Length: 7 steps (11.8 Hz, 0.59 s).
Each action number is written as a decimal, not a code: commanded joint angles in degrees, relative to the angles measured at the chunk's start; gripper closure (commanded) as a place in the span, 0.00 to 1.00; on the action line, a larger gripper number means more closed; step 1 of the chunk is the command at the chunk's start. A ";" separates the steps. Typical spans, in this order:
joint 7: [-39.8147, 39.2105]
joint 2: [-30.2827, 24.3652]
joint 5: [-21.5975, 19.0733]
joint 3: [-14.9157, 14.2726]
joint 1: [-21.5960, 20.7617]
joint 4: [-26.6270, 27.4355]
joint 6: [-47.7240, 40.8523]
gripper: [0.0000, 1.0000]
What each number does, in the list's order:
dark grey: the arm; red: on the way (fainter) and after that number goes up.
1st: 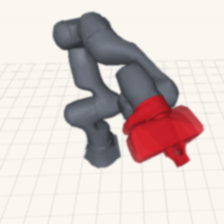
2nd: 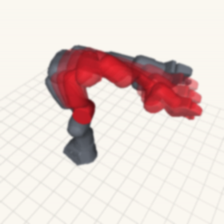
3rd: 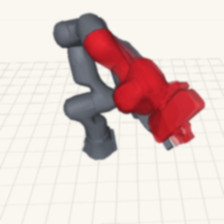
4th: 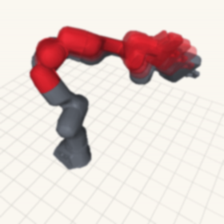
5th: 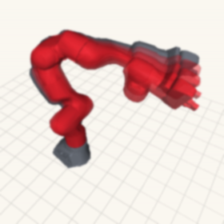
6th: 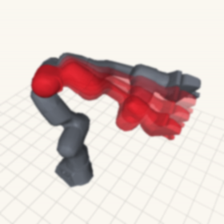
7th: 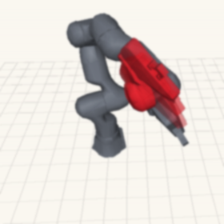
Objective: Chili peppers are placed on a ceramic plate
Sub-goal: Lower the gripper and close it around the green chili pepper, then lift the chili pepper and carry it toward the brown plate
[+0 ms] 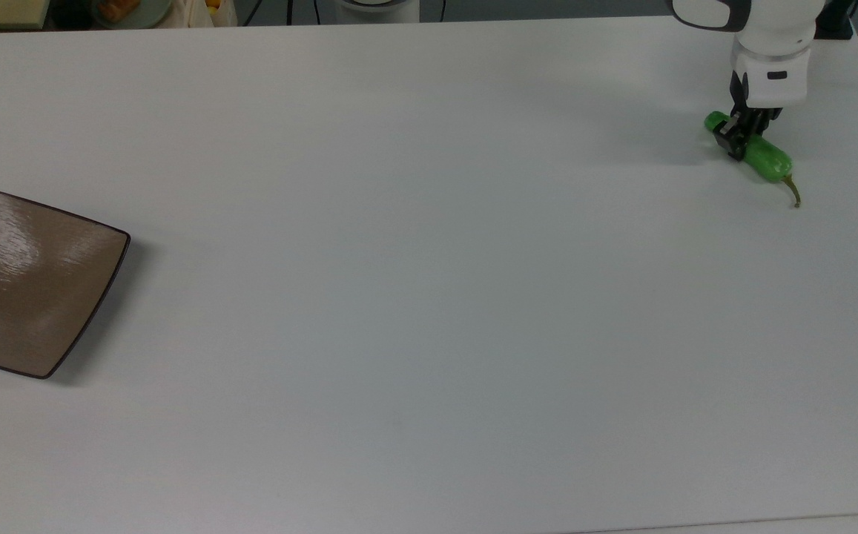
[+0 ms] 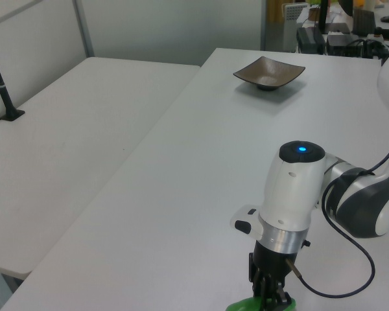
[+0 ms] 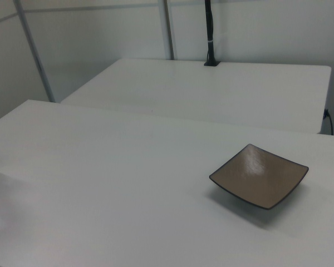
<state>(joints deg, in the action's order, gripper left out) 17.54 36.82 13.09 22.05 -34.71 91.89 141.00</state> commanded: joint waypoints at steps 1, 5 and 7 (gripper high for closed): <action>2.32 0.28 1.42 -0.43 -0.28 -0.66 1.03 0.85; 0.66 -2.53 1.33 -0.34 2.09 -0.66 -0.02 0.84; -1.89 -4.11 1.07 -0.34 3.32 -0.66 -3.43 0.84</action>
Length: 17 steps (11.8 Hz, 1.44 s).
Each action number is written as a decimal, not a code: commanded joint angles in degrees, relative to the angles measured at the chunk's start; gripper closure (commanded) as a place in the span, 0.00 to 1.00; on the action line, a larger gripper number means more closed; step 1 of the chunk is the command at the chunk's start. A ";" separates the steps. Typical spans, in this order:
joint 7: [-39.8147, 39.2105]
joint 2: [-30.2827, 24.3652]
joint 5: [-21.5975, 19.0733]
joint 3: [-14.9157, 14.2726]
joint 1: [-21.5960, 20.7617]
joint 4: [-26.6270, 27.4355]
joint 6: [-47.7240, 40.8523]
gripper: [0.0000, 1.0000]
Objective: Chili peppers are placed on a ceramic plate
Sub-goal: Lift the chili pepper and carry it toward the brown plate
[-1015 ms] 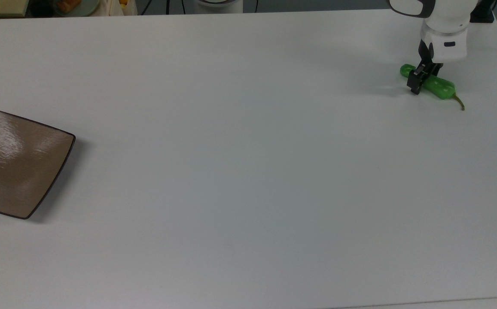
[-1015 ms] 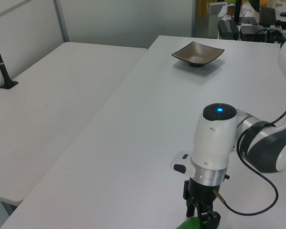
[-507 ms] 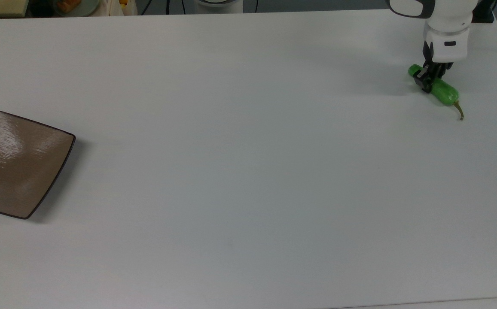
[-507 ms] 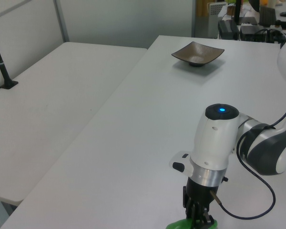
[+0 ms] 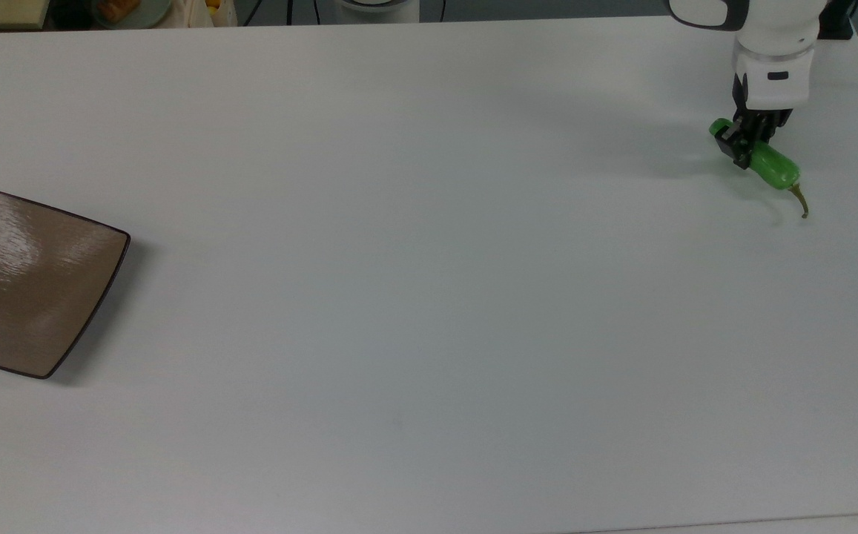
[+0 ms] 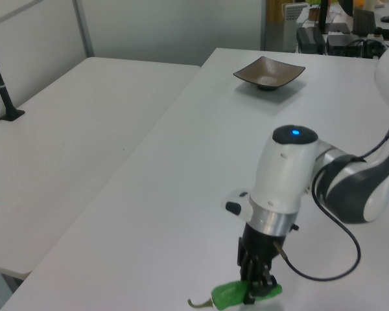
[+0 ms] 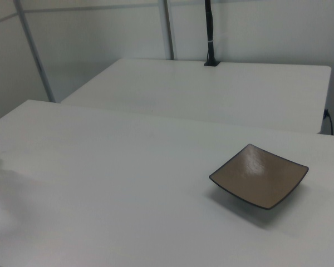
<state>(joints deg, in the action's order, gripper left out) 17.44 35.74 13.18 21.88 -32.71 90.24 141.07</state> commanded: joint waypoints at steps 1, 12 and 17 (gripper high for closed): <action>-3.19 -3.65 0.79 -0.18 2.20 0.99 -4.22 0.84; -21.39 -14.89 0.35 -3.24 13.80 1.16 -25.75 0.82; -22.01 -17.63 1.32 -8.96 18.90 1.07 -26.03 0.83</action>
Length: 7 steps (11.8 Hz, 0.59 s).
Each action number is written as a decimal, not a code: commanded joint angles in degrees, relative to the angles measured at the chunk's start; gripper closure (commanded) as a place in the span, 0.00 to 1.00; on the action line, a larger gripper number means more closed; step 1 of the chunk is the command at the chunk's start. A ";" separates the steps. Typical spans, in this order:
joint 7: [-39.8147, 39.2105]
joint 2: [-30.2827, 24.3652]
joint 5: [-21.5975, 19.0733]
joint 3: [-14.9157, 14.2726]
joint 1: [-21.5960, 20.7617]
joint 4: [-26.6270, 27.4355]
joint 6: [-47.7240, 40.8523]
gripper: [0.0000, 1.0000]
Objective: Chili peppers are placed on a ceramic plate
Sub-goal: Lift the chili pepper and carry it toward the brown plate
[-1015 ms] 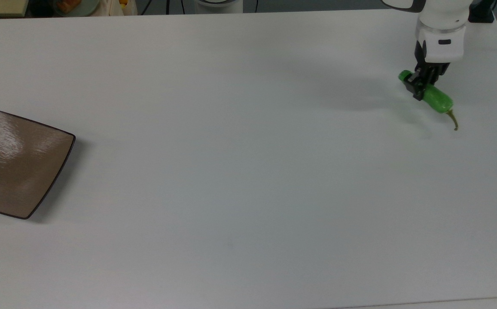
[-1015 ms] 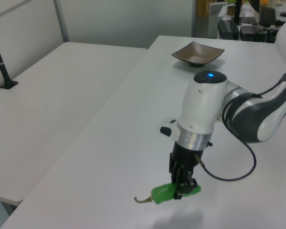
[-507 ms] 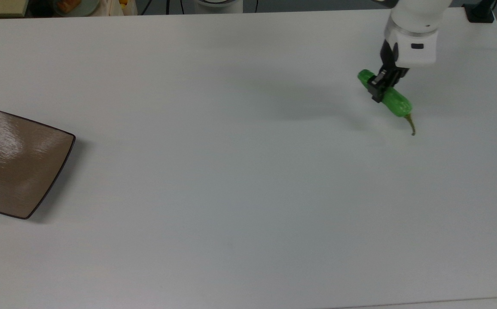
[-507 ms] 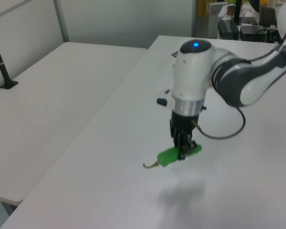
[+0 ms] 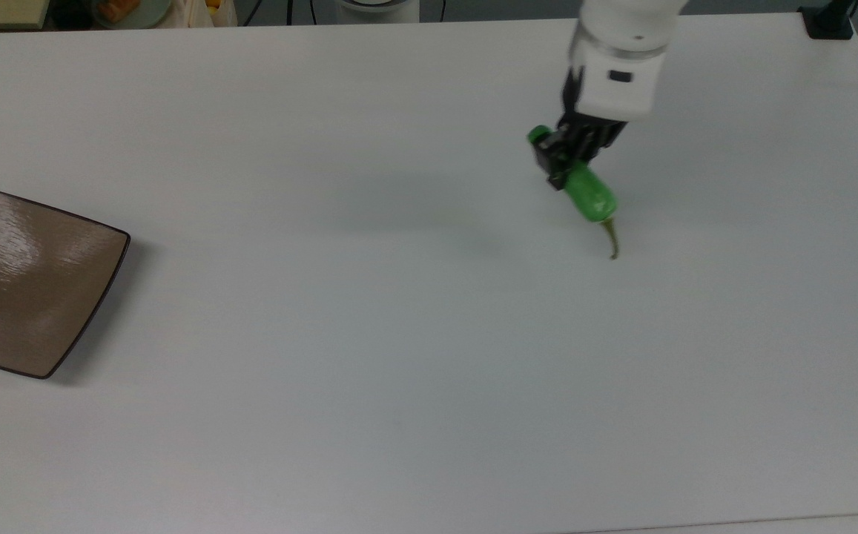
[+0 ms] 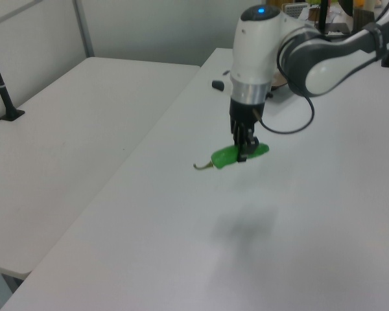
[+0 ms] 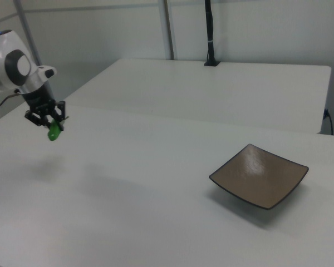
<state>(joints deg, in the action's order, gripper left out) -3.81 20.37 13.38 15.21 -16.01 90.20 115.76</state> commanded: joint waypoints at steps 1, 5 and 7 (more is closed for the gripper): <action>-0.76 -2.61 1.12 -3.86 3.52 1.12 -0.27 0.82; -5.15 -2.96 0.16 -10.79 7.30 1.03 1.04 0.82; -4.89 -3.05 -0.02 -13.35 8.70 1.03 4.63 0.82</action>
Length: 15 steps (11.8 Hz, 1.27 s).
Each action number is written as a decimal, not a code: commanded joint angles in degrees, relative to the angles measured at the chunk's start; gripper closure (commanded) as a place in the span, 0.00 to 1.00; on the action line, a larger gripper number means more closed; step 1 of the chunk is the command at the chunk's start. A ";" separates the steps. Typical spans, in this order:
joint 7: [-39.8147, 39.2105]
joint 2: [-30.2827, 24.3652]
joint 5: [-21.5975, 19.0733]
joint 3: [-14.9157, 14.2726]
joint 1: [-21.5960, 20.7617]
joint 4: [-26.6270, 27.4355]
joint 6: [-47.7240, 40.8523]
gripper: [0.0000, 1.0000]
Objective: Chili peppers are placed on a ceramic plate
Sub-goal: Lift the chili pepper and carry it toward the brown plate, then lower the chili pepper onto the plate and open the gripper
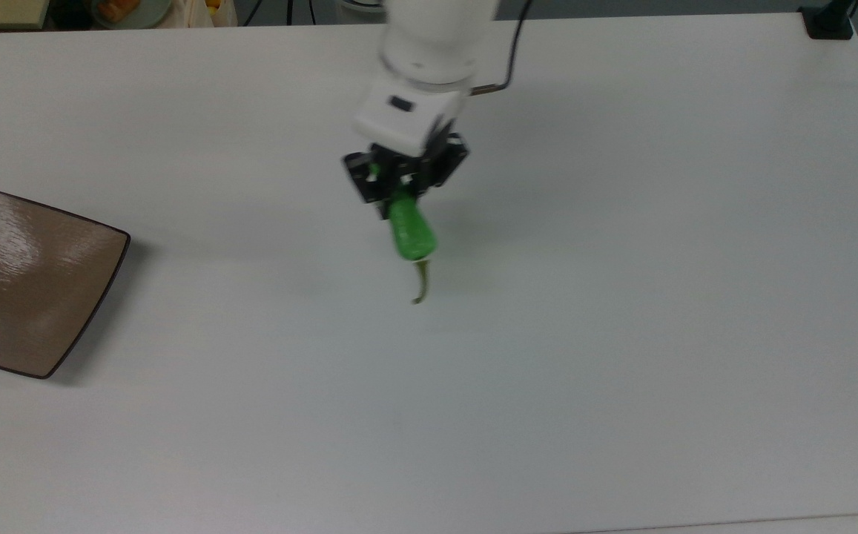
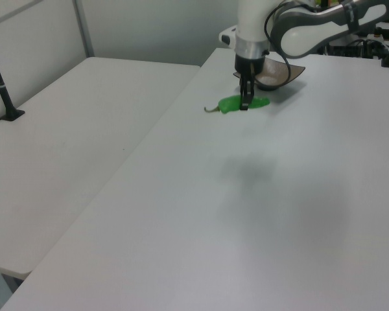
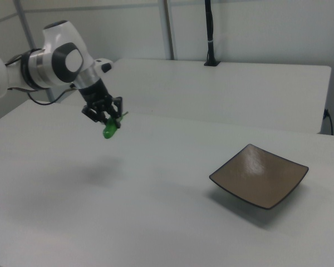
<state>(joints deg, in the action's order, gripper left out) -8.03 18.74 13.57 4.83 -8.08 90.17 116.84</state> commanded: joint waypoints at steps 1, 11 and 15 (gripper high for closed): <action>-0.41 -1.42 -0.30 -3.59 1.48 1.06 4.09 0.82; -0.59 0.41 -14.71 -11.77 15.79 1.24 19.89 0.82; -0.23 5.60 -20.95 -11.68 21.78 1.15 29.65 0.81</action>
<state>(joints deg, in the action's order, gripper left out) -8.38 22.30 -4.15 -6.84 11.82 90.80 140.78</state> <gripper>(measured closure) 0.678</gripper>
